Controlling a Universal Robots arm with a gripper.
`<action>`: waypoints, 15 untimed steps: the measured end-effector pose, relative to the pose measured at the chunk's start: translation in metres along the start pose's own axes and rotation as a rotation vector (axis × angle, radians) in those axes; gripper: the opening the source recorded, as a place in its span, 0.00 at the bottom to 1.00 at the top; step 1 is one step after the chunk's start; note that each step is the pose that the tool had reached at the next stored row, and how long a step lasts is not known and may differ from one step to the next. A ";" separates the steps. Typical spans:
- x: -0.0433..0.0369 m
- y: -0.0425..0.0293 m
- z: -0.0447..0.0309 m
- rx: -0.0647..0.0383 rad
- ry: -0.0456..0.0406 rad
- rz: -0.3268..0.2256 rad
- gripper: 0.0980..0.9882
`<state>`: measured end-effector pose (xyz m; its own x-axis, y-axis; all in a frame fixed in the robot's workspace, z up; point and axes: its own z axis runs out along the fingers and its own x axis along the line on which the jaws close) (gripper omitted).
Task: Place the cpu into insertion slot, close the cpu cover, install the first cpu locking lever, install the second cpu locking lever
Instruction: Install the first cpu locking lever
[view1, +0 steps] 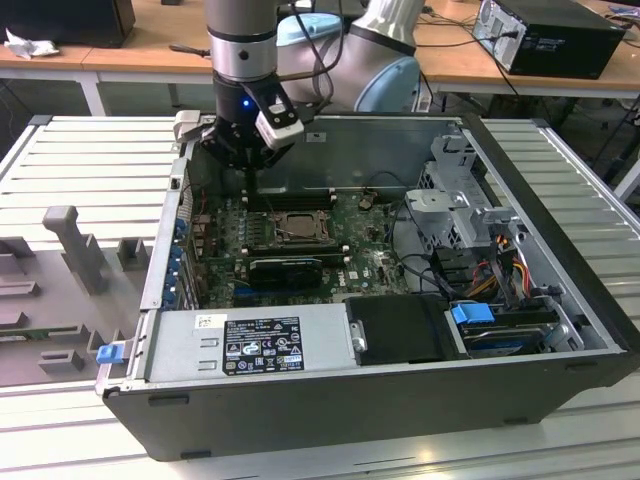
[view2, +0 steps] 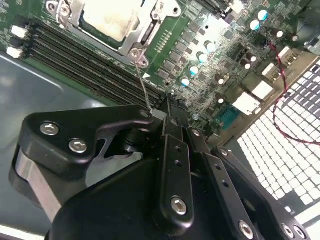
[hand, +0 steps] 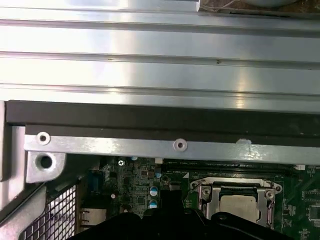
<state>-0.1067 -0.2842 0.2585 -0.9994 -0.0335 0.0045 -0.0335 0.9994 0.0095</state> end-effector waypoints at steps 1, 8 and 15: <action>-0.0046 -0.0001 0.0000 0.000 0.0000 0.000 0.01; -0.0220 -0.0010 0.0000 0.000 0.0008 0.010 0.01; -0.0532 -0.0021 0.0005 0.000 0.0008 0.011 0.01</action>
<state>-0.0535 -0.2845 0.2577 -0.9997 -0.0226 0.0054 -0.0226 0.9997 0.0094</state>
